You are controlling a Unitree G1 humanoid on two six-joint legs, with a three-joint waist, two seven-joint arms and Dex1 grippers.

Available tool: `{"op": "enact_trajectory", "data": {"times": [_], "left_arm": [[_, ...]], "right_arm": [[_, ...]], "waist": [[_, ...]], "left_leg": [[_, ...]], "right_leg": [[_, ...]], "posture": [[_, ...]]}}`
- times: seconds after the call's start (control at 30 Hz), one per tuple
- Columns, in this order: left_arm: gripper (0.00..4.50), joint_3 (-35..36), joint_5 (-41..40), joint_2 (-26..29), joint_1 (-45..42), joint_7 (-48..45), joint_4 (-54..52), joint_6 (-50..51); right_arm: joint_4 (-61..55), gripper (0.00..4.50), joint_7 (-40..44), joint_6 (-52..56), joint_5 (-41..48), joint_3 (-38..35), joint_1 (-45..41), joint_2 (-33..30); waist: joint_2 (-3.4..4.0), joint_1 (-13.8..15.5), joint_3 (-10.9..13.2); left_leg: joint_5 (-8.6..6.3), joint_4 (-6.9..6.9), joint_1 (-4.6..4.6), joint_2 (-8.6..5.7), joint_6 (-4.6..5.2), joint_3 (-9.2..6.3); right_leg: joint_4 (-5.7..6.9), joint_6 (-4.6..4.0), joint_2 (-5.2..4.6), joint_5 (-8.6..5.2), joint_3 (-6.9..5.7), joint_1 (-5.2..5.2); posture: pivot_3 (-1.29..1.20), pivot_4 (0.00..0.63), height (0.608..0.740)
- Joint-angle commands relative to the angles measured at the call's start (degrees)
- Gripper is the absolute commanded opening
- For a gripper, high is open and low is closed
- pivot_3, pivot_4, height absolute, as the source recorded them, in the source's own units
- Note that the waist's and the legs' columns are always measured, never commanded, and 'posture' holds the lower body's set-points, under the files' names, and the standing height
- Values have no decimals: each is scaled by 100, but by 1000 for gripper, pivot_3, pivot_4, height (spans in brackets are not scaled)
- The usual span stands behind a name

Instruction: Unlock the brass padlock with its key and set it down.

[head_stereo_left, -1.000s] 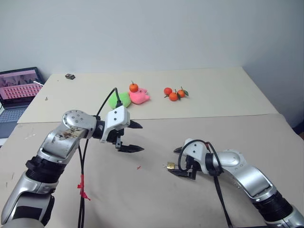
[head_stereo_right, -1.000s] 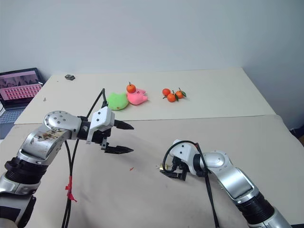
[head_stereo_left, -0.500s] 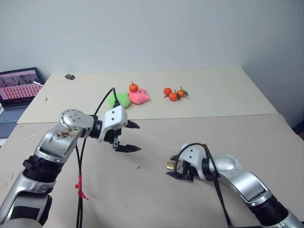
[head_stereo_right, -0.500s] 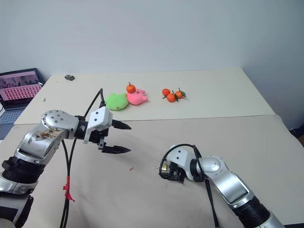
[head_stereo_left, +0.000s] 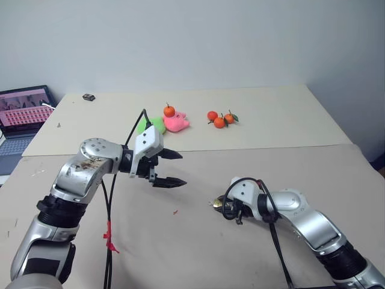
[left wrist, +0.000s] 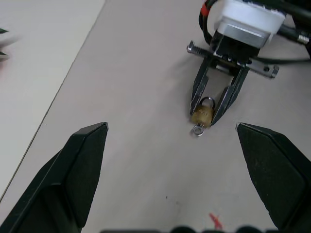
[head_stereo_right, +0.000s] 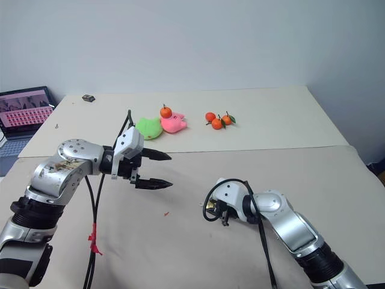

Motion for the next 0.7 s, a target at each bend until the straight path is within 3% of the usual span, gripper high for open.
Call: {"op": "enact_trajectory", "data": {"times": [0.03, 0.23, 0.53, 0.6, 0.7], "left_arm": [[4500, 425, -755, -309, -127, 482, -128, 1173], [4500, 724, -1436, -541, -181, 955, 145, 2553], [4500, 1293, -2044, -937, -430, 1432, 635, 3248], [3986, 1343, -2114, -1004, -457, 1513, 680, 3301], [2832, 1297, -2137, -1014, -460, 1586, 688, 3370]], "right_arm": [[-168, 908, -285, -991, -571, -321, -680, -75], [-64, 908, -382, -2048, -1063, -382, -1031, -146], [-368, 908, -110, -2434, -1033, -502, -921, -208], [-460, 908, -76, -2412, -1026, -508, -884, -203], [-572, 908, -48, -2330, -1020, -537, -865, -166]], "waist": [[1, -17, 0], [2, 8, -3], [3, 16, -4], [4, 15, -4], [3, 2, -4]], "left_leg": [[0, 2, 0, -1, 0, 0], [0, -2, 10, 1, 0, -15], [1, 8, 7, -1, -2, -18], [1, 7, 7, -1, -2, -19], [4, 7, 6, -2, -7, -19]], "right_leg": [[2, 1, 0, 0, 1, 0], [11, 0, 4, -2, -15, -5], [10, -5, 0, 0, -16, -4], [11, -4, 0, 0, -16, -3], [20, -3, 0, 0, -15, -1]], "posture": [[0, 150, 660], [0, 150, 660], [0, 150, 660], [0, 150, 660], [0, 150, 660]]}}
